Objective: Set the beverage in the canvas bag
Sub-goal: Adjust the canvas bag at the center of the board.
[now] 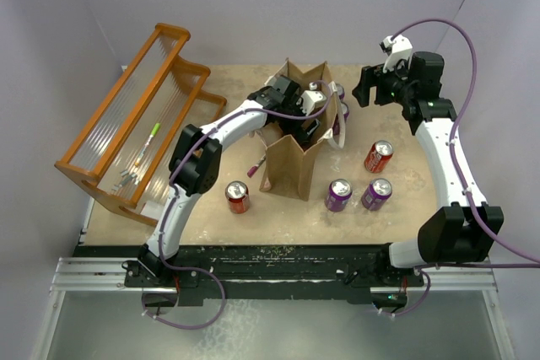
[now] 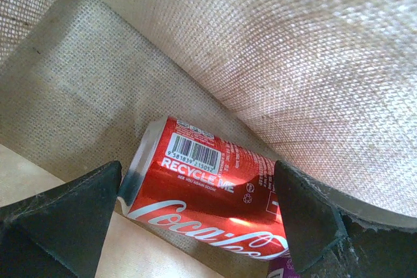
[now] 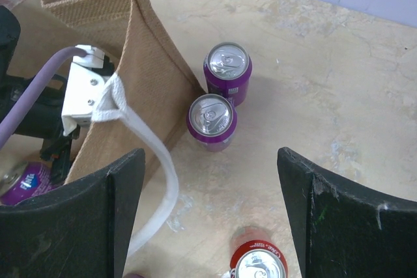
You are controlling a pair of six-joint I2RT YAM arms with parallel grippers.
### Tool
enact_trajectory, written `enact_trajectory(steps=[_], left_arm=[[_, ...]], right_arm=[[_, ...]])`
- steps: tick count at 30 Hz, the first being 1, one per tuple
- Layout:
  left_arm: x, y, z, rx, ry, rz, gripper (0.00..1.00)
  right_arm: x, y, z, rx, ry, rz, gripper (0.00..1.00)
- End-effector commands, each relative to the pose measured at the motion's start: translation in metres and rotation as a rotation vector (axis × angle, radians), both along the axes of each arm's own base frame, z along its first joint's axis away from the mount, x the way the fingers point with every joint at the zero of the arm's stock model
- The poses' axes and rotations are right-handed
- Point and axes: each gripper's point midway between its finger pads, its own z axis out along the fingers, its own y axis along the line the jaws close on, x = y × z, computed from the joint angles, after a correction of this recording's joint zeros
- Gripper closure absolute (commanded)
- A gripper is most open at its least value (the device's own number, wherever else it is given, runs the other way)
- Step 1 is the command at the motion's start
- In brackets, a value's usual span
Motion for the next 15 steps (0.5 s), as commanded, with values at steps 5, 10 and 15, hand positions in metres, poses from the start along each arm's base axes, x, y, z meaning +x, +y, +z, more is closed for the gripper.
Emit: enact_trajectory(steps=[5,10,15], left_arm=[[-0.055,0.017,0.028,-0.025,0.042,-0.170,0.01],[-0.027,0.019,0.070,-0.082,-0.202,-0.173,0.01],[-0.007,0.018,0.112,-0.147,-0.339,-0.172,0.01]], right_arm=[[0.007,0.001,0.007,-0.002,-0.019,0.016,0.17],[-0.001,0.025,0.013,0.043,-0.011,0.151,0.18],[-0.006,0.061,0.028,0.102,-0.034,0.293,0.16]])
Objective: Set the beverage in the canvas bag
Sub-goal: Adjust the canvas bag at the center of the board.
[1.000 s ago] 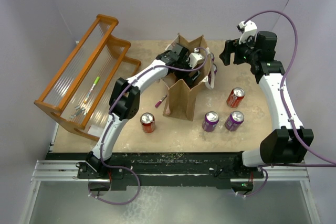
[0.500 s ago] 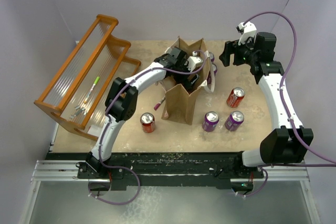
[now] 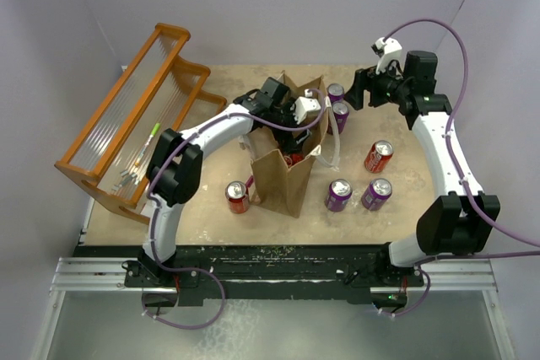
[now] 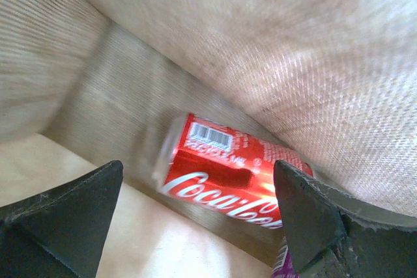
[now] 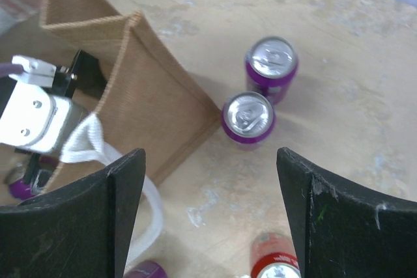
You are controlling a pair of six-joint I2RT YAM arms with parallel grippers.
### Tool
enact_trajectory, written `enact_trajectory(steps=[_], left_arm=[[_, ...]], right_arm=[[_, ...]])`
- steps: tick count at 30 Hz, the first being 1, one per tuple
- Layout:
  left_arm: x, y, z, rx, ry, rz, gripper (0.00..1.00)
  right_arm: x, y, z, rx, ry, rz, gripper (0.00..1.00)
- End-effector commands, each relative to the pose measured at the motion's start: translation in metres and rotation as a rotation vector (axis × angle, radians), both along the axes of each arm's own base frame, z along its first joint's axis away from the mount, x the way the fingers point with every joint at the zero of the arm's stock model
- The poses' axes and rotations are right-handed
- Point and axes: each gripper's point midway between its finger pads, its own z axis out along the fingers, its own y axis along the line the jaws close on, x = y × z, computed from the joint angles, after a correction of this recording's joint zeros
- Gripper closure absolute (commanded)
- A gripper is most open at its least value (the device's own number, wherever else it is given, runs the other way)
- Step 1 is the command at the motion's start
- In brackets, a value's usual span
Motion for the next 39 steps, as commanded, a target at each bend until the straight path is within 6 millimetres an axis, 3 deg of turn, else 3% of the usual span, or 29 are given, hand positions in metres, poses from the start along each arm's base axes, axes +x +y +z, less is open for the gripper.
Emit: enact_trajectory(steps=[1,4,7,13,16,20,25,28,32,36,39], left_arm=[[0.033,-0.007,0.089,-0.158,-0.256,-0.023,0.01],[0.039,0.000,0.107,-0.211,-0.274,-0.006,0.01],[0.037,0.012,0.111,-0.262,-0.253,-0.007,0.01],[0.021,0.023,0.094,-0.252,-0.251,-0.131,0.01],[0.016,0.026,0.081,-0.222,-0.244,-0.186,0.01],[0.000,0.027,0.062,-0.198,-0.187,-0.289,0.01],[-0.010,0.024,0.039,-0.166,-0.151,-0.376,0.01],[-0.011,0.021,0.016,-0.108,-0.144,-0.392,0.01],[0.003,0.007,-0.001,-0.046,-0.168,-0.309,0.01],[-0.005,-0.001,-0.018,-0.020,-0.124,-0.307,0.01],[-0.014,0.005,-0.032,-0.002,-0.133,-0.336,0.01]], right_arm=[[-0.004,0.044,0.047,0.065,-0.108,0.183,0.16],[-0.004,0.068,0.054,0.075,-0.110,0.257,0.15],[0.003,0.083,0.046,0.069,-0.076,0.280,0.15],[0.013,0.096,0.011,0.034,0.013,0.321,0.24],[0.006,0.091,-0.012,-0.022,0.088,0.333,0.32],[-0.019,0.076,-0.051,-0.128,0.173,0.372,0.49],[-0.037,0.056,-0.076,-0.247,0.171,0.362,0.61],[-0.048,0.049,-0.094,-0.284,0.183,0.362,0.64],[-0.056,0.046,-0.109,-0.298,0.196,0.369,0.66],[-0.056,0.048,-0.116,-0.293,0.186,0.383,0.67],[-0.052,0.052,-0.118,-0.282,0.152,0.398,0.68]])
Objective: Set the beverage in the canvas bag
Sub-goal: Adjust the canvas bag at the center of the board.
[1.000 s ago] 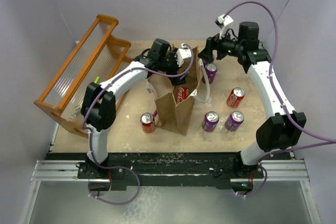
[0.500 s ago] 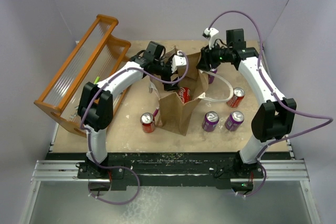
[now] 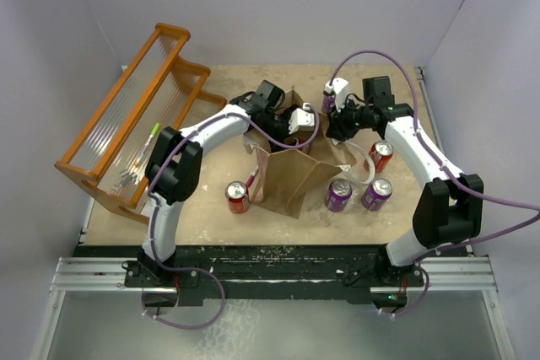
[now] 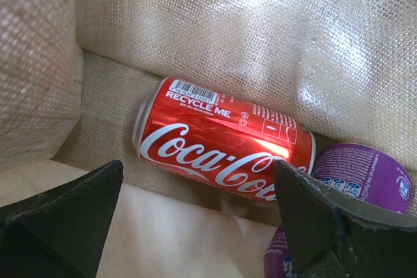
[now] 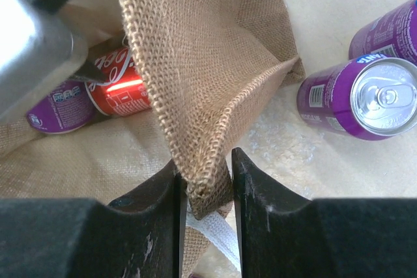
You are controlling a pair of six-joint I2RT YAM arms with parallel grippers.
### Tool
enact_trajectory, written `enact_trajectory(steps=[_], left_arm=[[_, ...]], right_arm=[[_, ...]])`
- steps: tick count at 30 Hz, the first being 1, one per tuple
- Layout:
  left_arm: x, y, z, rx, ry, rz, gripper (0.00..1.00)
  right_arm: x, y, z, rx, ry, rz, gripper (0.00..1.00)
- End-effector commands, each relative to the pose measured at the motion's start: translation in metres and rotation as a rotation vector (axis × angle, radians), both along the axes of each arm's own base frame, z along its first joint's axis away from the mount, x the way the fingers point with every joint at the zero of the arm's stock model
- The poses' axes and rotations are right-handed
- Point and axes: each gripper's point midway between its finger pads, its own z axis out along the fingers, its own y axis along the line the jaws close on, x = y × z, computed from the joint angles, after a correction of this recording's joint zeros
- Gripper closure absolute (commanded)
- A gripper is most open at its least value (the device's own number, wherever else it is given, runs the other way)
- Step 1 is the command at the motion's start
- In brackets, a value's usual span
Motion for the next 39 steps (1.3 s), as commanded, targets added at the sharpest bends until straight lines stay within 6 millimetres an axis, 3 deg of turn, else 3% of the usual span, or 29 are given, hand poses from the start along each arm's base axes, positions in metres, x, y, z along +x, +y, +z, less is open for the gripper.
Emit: enact_trajectory(steps=[1,9,15,23,27,33,39], left_arm=[[-0.013,-0.001,-0.026,0.022,-0.014,-0.051,0.01],[-0.055,0.013,0.000,-0.036,-0.085,-0.243,0.01],[-0.054,0.012,0.036,-0.061,-0.143,-0.267,0.01],[-0.047,0.000,0.116,-0.172,-0.121,-0.228,0.01],[-0.070,0.004,0.147,-0.211,-0.086,-0.259,0.01],[-0.106,0.012,0.185,-0.260,-0.074,-0.280,0.04],[-0.137,0.023,0.183,-0.246,-0.029,-0.344,0.08]], right_arm=[[-0.001,-0.005,-0.012,-0.027,-0.013,0.008,0.68],[-0.005,0.010,-0.010,0.060,0.000,0.055,0.71],[0.002,0.011,0.008,0.119,-0.009,0.016,0.67],[0.001,0.017,0.052,0.184,-0.065,0.051,0.39],[-0.007,0.017,0.070,0.198,-0.127,0.065,0.32],[-0.018,0.012,0.121,0.214,-0.249,0.038,0.31],[-0.047,0.031,0.164,0.292,-0.303,0.093,0.36]])
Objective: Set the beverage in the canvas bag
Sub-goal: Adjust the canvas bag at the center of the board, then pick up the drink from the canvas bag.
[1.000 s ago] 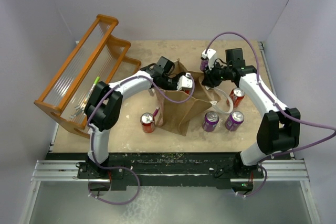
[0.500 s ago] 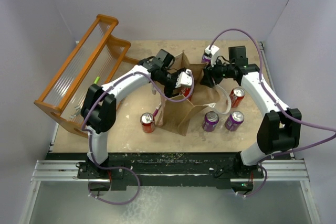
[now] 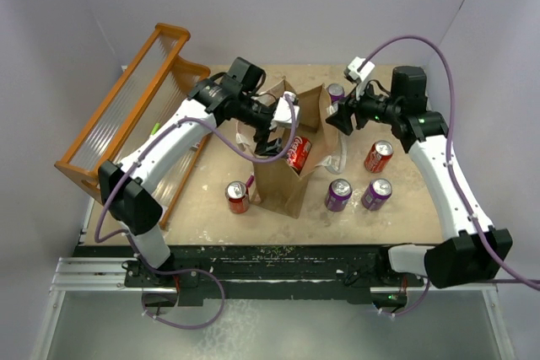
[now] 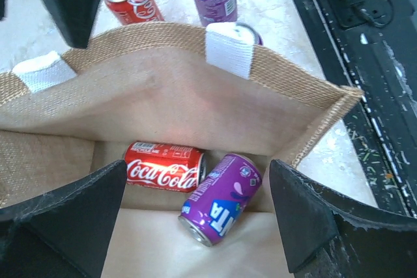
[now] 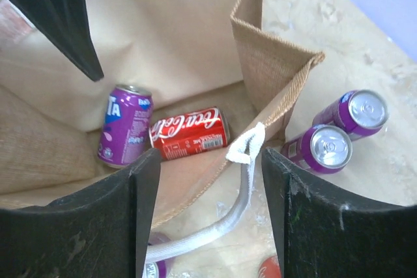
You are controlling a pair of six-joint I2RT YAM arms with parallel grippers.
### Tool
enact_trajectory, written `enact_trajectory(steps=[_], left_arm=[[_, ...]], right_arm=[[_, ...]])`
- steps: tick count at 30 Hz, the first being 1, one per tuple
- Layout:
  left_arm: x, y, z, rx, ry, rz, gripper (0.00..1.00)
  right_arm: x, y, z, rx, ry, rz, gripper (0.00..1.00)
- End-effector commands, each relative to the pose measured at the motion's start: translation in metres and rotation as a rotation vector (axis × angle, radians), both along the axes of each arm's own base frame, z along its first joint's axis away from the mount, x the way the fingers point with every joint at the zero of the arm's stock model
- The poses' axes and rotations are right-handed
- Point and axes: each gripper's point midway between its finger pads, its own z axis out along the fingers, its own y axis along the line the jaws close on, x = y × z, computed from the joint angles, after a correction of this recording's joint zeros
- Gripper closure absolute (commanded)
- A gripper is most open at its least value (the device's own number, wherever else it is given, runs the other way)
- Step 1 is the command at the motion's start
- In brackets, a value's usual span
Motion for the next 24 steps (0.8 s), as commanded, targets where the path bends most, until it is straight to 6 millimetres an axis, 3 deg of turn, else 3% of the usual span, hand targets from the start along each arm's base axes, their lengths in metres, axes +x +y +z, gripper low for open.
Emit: enact_trajectory(steps=[1,6,13,18,24], left_arm=[[-0.039,0.010,0.004,-0.007,0.077,-0.086,0.08],[-0.059,0.022,-0.022,0.030,0.075,-0.138,0.10],[-0.078,0.027,-0.049,0.047,0.104,-0.165,0.12],[-0.080,0.023,-0.070,0.065,0.090,-0.143,0.11],[-0.082,0.015,-0.097,0.124,0.100,-0.111,0.10]], right_arm=[[-0.025,0.022,0.044,0.077,-0.053,0.075,0.37],[-0.045,0.050,0.035,0.073,-0.031,0.174,0.42],[-0.062,0.070,0.000,0.029,0.052,0.263,0.52],[-0.079,0.066,-0.037,-0.037,0.108,0.299,0.60],[-0.094,0.044,-0.081,-0.180,0.135,0.316,0.66]])
